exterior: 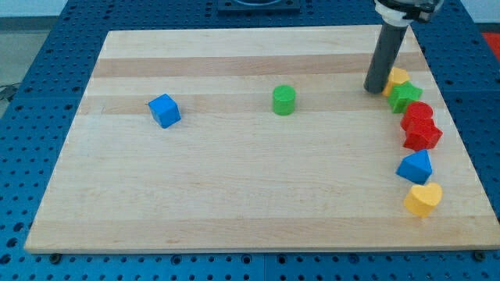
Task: Place the yellow hexagon to the top side green star
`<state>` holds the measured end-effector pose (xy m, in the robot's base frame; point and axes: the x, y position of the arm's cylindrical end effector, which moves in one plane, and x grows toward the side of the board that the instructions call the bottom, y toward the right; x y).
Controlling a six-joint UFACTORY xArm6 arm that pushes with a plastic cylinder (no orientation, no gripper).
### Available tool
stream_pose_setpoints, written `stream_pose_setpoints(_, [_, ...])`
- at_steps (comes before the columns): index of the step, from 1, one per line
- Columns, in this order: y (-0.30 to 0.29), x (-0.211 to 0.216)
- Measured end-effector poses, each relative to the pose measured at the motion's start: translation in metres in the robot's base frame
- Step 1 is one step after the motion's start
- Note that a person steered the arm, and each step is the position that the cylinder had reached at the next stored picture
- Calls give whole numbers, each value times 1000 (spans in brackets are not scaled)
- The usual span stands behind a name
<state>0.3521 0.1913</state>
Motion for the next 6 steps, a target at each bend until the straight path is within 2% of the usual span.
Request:
stream_pose_setpoints(2, [-6,-2])
stream_pose_setpoints(3, [-73,0])
stream_pose_setpoints(4, [-149,-16])
stream_pose_setpoints(5, [-200,-59])
stream_pose_setpoints(6, [-208,-42])
